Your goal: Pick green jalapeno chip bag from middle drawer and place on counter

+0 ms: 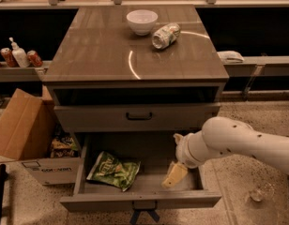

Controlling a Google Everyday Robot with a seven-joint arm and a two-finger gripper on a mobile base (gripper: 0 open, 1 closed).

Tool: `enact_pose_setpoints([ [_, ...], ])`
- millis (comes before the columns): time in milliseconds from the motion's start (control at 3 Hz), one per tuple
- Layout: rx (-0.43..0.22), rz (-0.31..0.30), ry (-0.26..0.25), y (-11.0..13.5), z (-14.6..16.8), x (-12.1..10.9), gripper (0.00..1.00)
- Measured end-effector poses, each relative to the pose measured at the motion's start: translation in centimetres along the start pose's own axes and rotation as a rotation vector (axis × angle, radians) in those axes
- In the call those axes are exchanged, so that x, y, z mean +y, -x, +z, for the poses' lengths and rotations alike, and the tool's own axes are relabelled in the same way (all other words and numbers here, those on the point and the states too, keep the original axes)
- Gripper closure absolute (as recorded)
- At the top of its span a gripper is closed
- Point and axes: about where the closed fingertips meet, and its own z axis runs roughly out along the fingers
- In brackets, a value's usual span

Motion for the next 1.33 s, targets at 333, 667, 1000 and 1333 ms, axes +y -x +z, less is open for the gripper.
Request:
enact_pose_setpoints([
  [333,-0.01,0.005,0.022,0.2,3.4,-1.4,0.0],
  [667,-0.029,0.031,0.047,0.4,7.1,-2.6,0.0],
  [1000,-0.044,0.067,0.086,1.2,12.3,-3.0,0.0],
  [1333,-0.066,0.086,0.088,2.2,15.6,-2.9,0.0],
])
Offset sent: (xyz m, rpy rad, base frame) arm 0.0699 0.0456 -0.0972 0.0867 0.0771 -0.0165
